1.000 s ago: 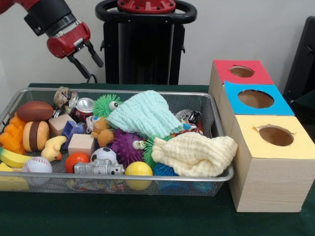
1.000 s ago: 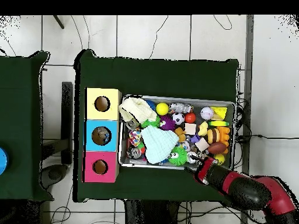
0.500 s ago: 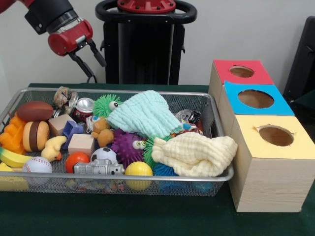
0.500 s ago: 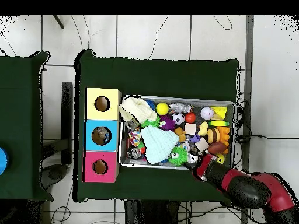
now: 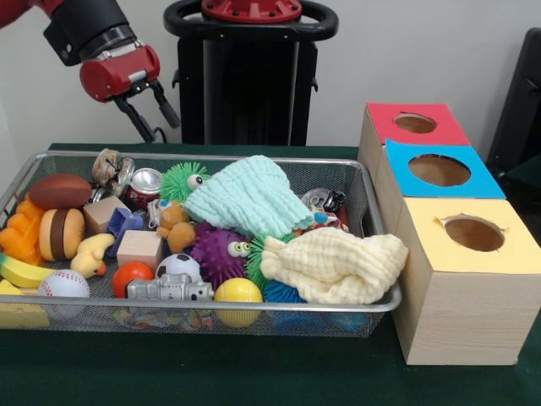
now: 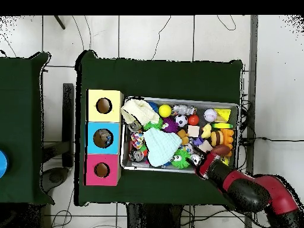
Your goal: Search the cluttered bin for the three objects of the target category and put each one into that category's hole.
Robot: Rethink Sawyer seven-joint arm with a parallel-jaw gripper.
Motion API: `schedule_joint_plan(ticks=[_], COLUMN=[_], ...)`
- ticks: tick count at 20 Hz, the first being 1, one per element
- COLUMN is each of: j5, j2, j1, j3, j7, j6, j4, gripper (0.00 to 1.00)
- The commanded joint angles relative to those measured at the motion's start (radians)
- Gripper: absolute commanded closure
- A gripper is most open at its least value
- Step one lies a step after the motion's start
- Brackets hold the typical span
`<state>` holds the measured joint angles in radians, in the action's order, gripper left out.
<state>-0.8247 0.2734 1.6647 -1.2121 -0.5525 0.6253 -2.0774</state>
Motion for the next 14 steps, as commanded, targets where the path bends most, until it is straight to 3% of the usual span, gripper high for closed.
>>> schedule_joint_plan(ticks=[1, 4, 10, 14], j5=[-0.15, -0.182, -0.184, -0.225], j2=[0.089, 0.144, 0.119, 0.112], j1=[-0.085, -0.113, -0.111, -0.129], j3=[0.013, 0.031, 0.058, 0.083], j7=[0.1, 0.088, 0.113, 0.058], j6=[-0.076, -0.078, -0.079, -0.134], j4=[0.099, 0.101, 0.102, 0.099], gripper=[0.0, 0.0, 0.0, 0.0])
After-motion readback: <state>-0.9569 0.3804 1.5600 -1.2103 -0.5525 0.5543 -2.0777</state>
